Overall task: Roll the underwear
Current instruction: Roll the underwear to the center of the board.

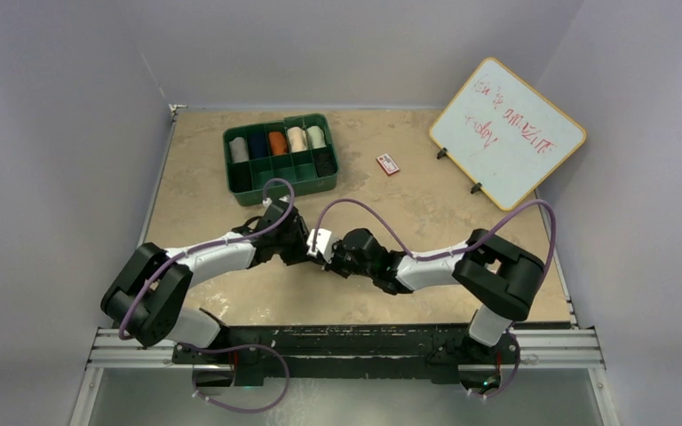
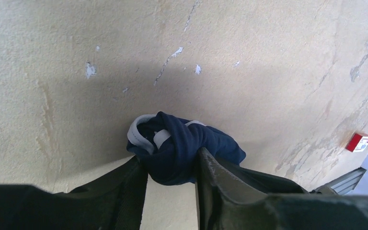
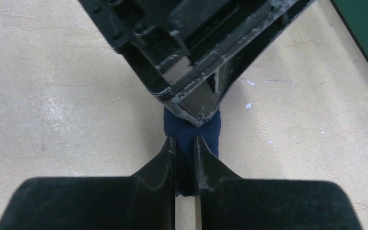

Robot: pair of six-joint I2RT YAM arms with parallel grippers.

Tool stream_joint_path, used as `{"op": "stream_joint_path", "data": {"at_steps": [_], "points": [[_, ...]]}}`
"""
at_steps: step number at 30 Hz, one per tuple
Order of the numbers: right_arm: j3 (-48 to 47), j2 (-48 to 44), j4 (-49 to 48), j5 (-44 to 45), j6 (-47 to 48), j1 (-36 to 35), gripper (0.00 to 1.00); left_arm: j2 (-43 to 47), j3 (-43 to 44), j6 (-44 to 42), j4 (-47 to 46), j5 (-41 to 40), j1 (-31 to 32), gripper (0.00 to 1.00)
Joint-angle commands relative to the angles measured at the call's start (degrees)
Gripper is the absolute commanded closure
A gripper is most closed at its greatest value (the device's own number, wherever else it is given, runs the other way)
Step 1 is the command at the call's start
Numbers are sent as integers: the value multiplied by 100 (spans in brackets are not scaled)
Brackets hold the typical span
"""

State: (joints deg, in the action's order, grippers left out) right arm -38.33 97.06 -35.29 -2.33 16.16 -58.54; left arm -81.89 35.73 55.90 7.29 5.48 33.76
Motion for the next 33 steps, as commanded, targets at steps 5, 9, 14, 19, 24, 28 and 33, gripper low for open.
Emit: {"op": "stream_joint_path", "data": {"at_steps": [5, 9, 14, 19, 24, 28, 33], "points": [[252, 147, 159, -1882, -1798, 676, 94, 360, -234, -71, 52, 77, 11, 56], [242, 380, -244, -2747, -2410, 974, 94, 480, -392, -53, -119, 61, 19, 54], [261, 856, -1007, -3462, -3059, 1304, 93, 412, -368, -259, -299, 90, 26, 54], [229, 1130, -1494, -3968, -3544, 1576, 93, 420, -419, -410, -344, 83, 21, 54], [55, 1402, -1518, -4493, -3758, 1836, 92, 236, -439, -452, -524, 122, 30, 67], [67, 1197, -1247, -4420, -3441, 1962, 77, 46, -232, -452, -261, -79, 26, 90], [-86, 360, -89, -3380, -2320, 1905, 51, -318, 306, -383, 443, -159, 27, 100]]}}
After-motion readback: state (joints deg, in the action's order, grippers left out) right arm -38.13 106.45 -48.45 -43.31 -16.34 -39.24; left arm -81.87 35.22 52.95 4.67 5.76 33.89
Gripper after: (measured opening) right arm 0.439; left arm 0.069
